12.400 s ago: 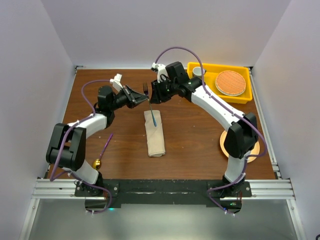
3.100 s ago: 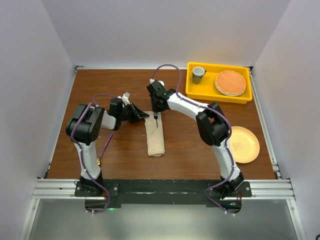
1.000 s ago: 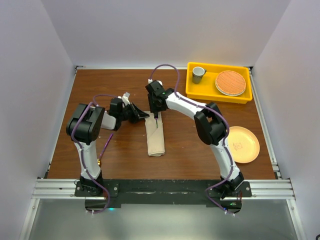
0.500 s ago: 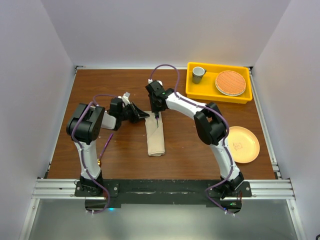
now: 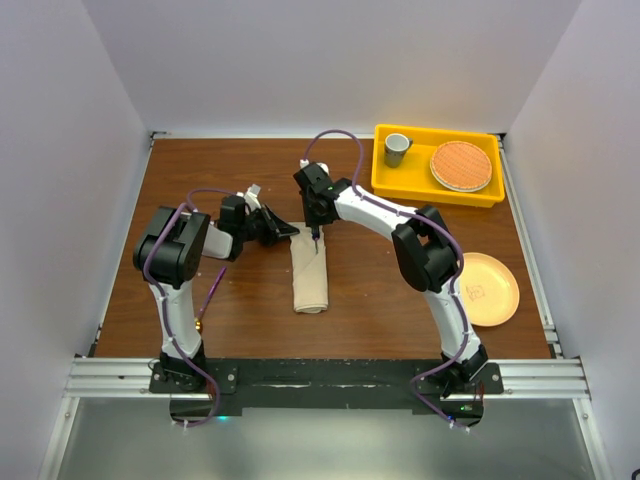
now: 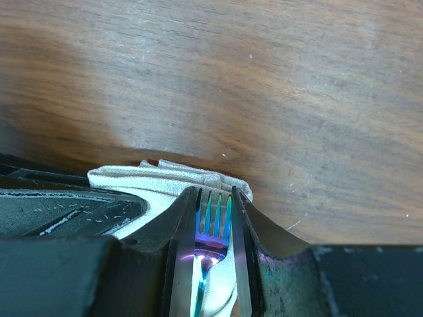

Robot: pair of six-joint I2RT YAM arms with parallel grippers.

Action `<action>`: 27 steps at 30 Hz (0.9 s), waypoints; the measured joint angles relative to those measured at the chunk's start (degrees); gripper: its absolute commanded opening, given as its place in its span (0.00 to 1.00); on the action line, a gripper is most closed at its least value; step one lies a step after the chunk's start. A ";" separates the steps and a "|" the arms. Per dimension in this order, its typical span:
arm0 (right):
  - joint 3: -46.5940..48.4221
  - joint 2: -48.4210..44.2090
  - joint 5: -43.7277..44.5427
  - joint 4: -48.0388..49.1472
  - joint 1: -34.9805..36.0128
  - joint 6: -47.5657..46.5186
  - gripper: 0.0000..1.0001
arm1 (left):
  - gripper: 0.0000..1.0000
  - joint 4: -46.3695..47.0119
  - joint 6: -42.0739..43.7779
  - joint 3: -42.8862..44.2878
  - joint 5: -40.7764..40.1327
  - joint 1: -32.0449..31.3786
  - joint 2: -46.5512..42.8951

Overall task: Fold the napkin into a case and place the utensils inside
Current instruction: Insert the fork into the folded napkin.

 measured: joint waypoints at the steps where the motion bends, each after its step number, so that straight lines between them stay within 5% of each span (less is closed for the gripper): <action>1: -0.04 -0.02 0.00 0.02 0.00 0.24 0.23 | 0.00 -0.02 0.00 0.00 0.00 0.00 0.00; 27: 0.31 -2.43 0.31 -1.18 0.00 1.73 0.22 | 0.00 -0.02 -0.02 0.00 -0.02 0.00 0.00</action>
